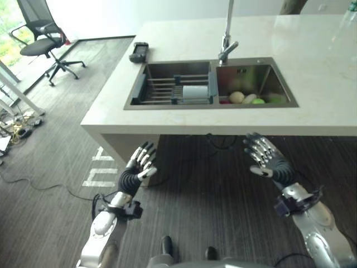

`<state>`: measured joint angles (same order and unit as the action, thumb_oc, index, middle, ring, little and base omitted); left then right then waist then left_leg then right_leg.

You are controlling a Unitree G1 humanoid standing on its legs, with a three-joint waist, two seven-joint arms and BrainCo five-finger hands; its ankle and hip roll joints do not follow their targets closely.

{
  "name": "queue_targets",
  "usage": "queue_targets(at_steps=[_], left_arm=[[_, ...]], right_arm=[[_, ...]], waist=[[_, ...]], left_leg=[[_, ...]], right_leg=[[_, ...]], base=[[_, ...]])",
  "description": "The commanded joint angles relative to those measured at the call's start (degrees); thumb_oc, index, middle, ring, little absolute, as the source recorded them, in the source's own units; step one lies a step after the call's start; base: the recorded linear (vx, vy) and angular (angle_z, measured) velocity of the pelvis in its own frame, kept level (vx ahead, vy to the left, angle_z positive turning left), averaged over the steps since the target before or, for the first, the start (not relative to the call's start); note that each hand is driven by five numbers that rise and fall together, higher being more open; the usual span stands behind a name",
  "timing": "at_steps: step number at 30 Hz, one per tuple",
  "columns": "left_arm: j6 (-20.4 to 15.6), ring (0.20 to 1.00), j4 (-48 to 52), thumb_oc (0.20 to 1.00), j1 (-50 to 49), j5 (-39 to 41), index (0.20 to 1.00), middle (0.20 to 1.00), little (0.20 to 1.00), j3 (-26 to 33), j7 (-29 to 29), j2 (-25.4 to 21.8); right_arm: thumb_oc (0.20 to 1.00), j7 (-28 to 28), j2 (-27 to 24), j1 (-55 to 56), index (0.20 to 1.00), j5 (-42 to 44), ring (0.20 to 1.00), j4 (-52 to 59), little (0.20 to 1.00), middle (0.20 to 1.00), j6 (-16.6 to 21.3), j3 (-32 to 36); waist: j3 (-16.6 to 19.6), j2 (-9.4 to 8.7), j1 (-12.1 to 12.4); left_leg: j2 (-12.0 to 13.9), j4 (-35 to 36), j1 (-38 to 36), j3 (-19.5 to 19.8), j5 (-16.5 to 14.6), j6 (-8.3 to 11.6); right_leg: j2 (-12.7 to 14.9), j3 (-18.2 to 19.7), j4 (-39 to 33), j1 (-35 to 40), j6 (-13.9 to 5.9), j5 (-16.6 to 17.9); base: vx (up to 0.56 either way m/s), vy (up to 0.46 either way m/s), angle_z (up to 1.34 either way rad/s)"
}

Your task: Place the dishes in the dishwasher.

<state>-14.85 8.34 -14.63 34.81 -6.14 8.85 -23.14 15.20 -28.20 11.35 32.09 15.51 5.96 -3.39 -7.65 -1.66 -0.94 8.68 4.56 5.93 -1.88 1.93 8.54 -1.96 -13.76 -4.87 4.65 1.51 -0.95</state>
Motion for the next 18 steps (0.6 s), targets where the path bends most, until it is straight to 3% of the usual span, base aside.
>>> queue_targets(at_steps=[1,5,8,12,14,16,17,18], left_arm=[[-12.32,1.000,6.07,1.000,1.13,-2.77,1.000,1.000,1.000,5.33,-1.22,-1.69],[-11.43,1.000,7.44,1.000,5.28,-2.47,1.000,1.000,1.000,7.02,-2.29,-2.72],[-9.16,1.000,6.94,1.000,9.36,-3.70,1.000,1.000,1.000,5.95,-2.96,-3.72],[-6.04,1.000,8.28,1.000,9.10,-4.64,1.000,1.000,1.000,6.43,-1.07,-3.73],[-4.89,1.000,8.79,1.000,8.63,-4.85,1.000,1.000,1.000,6.41,0.71,-3.85],[-3.99,1.000,9.60,1.000,7.58,-9.47,1.000,1.000,1.000,6.14,1.11,-4.10],[-4.78,1.000,9.95,1.000,7.36,-11.38,1.000,1.000,1.000,5.60,0.49,-5.12],[-6.39,1.000,11.05,1.000,7.14,-12.95,1.000,1.000,1.000,5.38,-0.20,-6.31]], right_arm=[[1.000,0.45,-2.22,-2.93,1.000,0.43,1.000,3.46,1.000,1.000,3.97,4.29],[1.000,0.21,-1.01,-4.00,1.000,1.32,1.000,4.86,1.000,1.000,3.69,4.46],[1.000,0.04,0.40,-4.81,1.000,2.41,1.000,6.36,1.000,1.000,2.98,4.66],[1.000,-0.08,1.76,-4.89,1.000,0.00,1.000,7.46,1.000,1.000,1.69,4.56],[1.000,0.19,2.91,-4.61,1.000,-0.06,1.000,7.46,1.000,1.000,1.71,4.07],[1.000,0.90,3.12,-4.28,1.000,0.14,1.000,7.72,1.000,1.000,1.47,3.03],[1.000,1.17,2.47,-4.03,1.000,0.47,1.000,7.70,1.000,1.000,1.56,2.78],[1.000,2.15,1.34,-3.41,1.000,0.80,1.000,7.58,1.000,1.000,2.14,2.67]], waist=[[0.76,2.17,2.76],[1.38,1.51,3.68],[1.88,-0.38,5.20],[2.77,-1.40,6.42],[3.24,-0.89,6.77],[3.26,-0.25,6.32],[3.15,-0.24,5.73],[2.53,-0.32,5.01]], left_leg=[[1.97,0.44,1.12,-0.68,10.59,-1.47],[1.13,0.40,-0.17,0.49,8.51,-2.00],[-2.79,-3.78,0.89,0.86,5.85,-4.52],[-6.42,-5.06,-0.16,0.29,3.43,-7.65],[-7.58,-5.09,-1.81,-0.43,2.29,-9.11],[-8.25,-4.41,-4.03,-1.30,1.47,-9.85],[-8.60,-4.05,-4.80,-1.54,1.37,-10.04],[-9.53,-2.70,-6.89,-1.17,0.88,-10.07]], right_leg=[[7.31,2.73,2.73,4.90,-5.70,-0.03],[10.82,3.35,4.78,5.52,-8.45,-0.55],[14.41,3.10,6.86,6.89,-10.58,0.69],[18.12,1.98,13.77,4.95,-10.81,5.81],[19.41,0.62,20.12,2.63,-10.35,8.03],[17.29,1.03,23.45,-0.08,-9.55,7.40],[14.82,1.84,22.68,-1.00,-9.19,6.02],[12.45,-0.11,18.33,-3.21,-8.47,4.90]], base=[[0.27,0.430,-0.26],[0.22,0.433,-0.20],[0.27,0.458,0.00],[0.25,0.372,0.20],[0.29,0.404,0.21],[0.26,0.320,-0.03],[0.28,0.214,-0.12],[0.28,0.090,-0.13]])
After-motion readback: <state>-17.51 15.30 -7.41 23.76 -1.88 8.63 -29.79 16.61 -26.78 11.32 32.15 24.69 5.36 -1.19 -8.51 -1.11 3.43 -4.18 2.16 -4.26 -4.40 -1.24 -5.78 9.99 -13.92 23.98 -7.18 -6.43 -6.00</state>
